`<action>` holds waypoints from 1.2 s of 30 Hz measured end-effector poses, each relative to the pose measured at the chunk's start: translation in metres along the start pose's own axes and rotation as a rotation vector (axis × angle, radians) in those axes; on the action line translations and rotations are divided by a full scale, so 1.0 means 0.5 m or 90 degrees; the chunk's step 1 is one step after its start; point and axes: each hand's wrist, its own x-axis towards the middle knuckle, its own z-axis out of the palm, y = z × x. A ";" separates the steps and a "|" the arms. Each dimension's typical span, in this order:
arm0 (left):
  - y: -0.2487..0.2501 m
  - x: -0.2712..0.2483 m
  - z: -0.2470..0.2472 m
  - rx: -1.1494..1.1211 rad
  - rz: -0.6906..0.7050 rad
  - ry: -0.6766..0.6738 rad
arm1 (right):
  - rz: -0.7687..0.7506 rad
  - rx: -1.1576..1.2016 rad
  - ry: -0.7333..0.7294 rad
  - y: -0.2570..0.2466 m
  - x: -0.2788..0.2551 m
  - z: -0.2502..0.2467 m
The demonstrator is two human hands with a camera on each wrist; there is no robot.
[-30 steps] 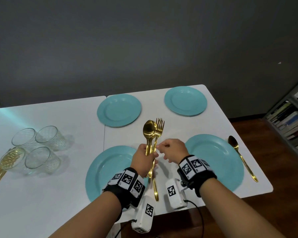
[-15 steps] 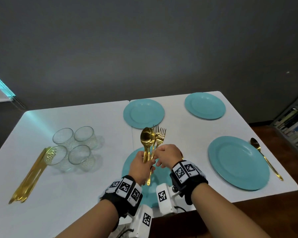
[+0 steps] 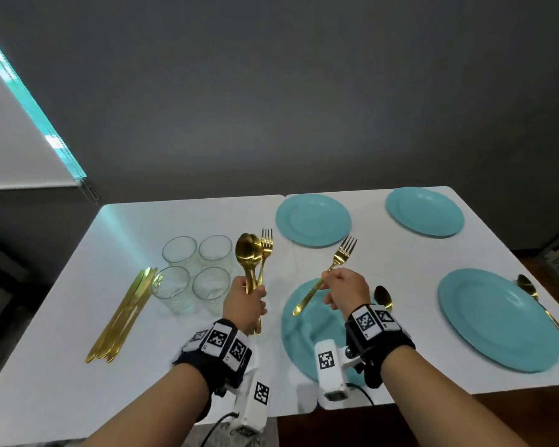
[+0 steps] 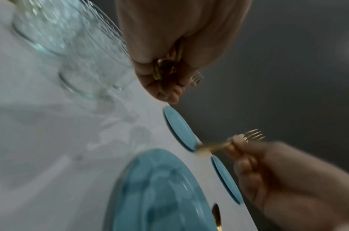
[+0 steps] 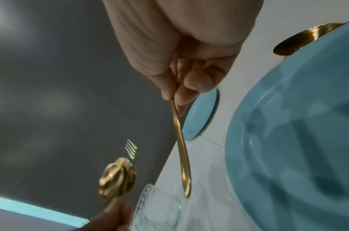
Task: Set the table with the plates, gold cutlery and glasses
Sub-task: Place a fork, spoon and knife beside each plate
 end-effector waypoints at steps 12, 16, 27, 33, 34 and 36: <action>-0.012 0.007 -0.113 0.023 0.019 0.006 | 0.056 -0.430 -0.231 0.100 -0.039 0.190; -0.023 0.010 -0.123 0.022 0.012 -0.003 | 0.022 -0.559 -0.206 0.101 -0.041 0.209; -0.027 0.026 -0.118 0.033 0.011 -0.020 | 0.016 -0.626 -0.137 0.099 -0.037 0.236; -0.030 0.024 -0.118 0.029 0.009 -0.028 | 0.008 -0.621 -0.114 0.104 -0.040 0.232; -0.032 0.023 -0.118 0.030 0.010 -0.030 | 0.005 -0.621 -0.110 0.106 -0.040 0.231; -0.034 0.022 -0.118 0.036 0.011 -0.030 | 0.003 -0.617 -0.106 0.110 -0.041 0.230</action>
